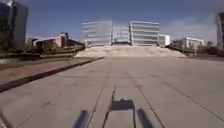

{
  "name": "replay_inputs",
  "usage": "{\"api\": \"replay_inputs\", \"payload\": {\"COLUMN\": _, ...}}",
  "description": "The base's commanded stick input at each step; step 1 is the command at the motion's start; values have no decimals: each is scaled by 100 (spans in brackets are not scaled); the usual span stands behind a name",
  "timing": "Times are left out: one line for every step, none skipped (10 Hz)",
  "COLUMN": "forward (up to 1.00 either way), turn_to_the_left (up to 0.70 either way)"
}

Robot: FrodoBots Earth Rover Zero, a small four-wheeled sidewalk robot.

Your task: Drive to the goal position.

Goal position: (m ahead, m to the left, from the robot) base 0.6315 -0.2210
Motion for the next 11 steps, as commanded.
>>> {"api": "replay_inputs", "payload": {"forward": 70, "turn_to_the_left": -14}}
{"api": "replay_inputs", "payload": {"forward": 70, "turn_to_the_left": -14}}
{"api": "replay_inputs", "payload": {"forward": 70, "turn_to_the_left": -14}}
{"api": "replay_inputs", "payload": {"forward": 70, "turn_to_the_left": -14}}
{"api": "replay_inputs", "payload": {"forward": 70, "turn_to_the_left": -14}}
{"api": "replay_inputs", "payload": {"forward": 70, "turn_to_the_left": -9}}
{"api": "replay_inputs", "payload": {"forward": 70, "turn_to_the_left": 0}}
{"api": "replay_inputs", "payload": {"forward": 70, "turn_to_the_left": 0}}
{"api": "replay_inputs", "payload": {"forward": 70, "turn_to_the_left": 0}}
{"api": "replay_inputs", "payload": {"forward": 70, "turn_to_the_left": 0}}
{"api": "replay_inputs", "payload": {"forward": 70, "turn_to_the_left": 0}}
